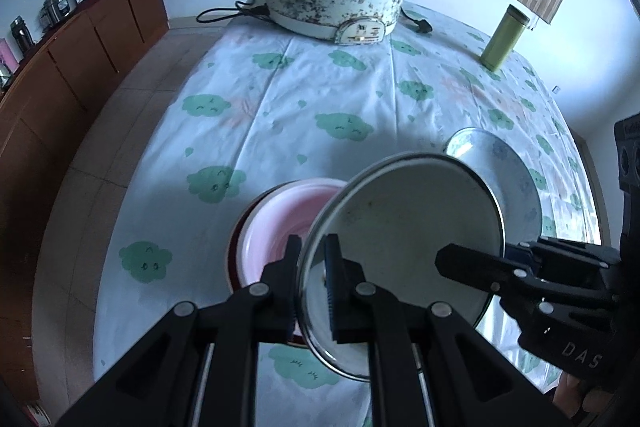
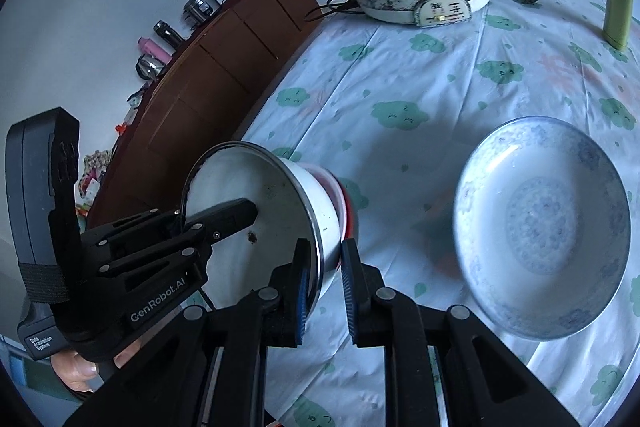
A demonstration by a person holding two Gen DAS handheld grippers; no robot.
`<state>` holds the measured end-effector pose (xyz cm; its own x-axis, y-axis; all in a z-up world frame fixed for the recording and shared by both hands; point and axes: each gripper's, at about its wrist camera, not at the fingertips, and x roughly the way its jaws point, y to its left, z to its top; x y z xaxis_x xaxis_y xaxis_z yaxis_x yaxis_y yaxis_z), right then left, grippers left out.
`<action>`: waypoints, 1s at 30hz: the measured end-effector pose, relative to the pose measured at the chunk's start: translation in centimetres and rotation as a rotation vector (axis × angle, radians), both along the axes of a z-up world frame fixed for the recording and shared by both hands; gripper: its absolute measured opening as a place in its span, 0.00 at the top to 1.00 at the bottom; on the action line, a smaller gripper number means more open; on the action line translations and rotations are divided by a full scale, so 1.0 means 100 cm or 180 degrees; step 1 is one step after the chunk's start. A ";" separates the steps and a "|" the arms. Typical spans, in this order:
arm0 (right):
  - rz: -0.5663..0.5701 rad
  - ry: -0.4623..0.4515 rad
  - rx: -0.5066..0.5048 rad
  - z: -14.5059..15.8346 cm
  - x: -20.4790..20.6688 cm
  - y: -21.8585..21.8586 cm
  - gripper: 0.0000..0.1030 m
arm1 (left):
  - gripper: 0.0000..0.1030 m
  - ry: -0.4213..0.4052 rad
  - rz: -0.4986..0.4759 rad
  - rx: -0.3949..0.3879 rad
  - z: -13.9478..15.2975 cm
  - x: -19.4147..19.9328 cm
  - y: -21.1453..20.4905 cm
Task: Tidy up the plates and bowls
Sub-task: 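Carry the enamel bowl with the right tool and lower it into the red bowl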
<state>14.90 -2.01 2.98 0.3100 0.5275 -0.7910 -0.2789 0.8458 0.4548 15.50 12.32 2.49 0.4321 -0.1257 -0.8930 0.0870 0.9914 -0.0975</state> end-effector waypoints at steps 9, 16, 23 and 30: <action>0.0044 0.0023 -0.0064 -0.011 -0.001 0.014 0.83 | 0.91 0.0071 0.0026 -0.0035 -0.012 -0.003 0.011; 0.0069 0.0045 -0.0107 -0.017 -0.003 0.017 0.83 | 0.91 0.0078 0.0007 -0.0022 -0.019 -0.007 0.012; 0.0069 0.0035 -0.0171 -0.020 -0.003 0.022 0.83 | 0.91 0.0100 0.0025 -0.0031 -0.023 -0.004 0.014; 0.0074 0.0064 -0.0206 -0.022 0.000 0.024 0.83 | 0.90 0.0138 0.0034 -0.0021 -0.028 -0.003 0.015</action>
<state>14.90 0.36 0.77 0.2819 0.4820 -0.8296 -0.2902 0.8670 0.4051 15.23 13.82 -0.27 0.3945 -0.1273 -0.9100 0.0719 0.9916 -0.1075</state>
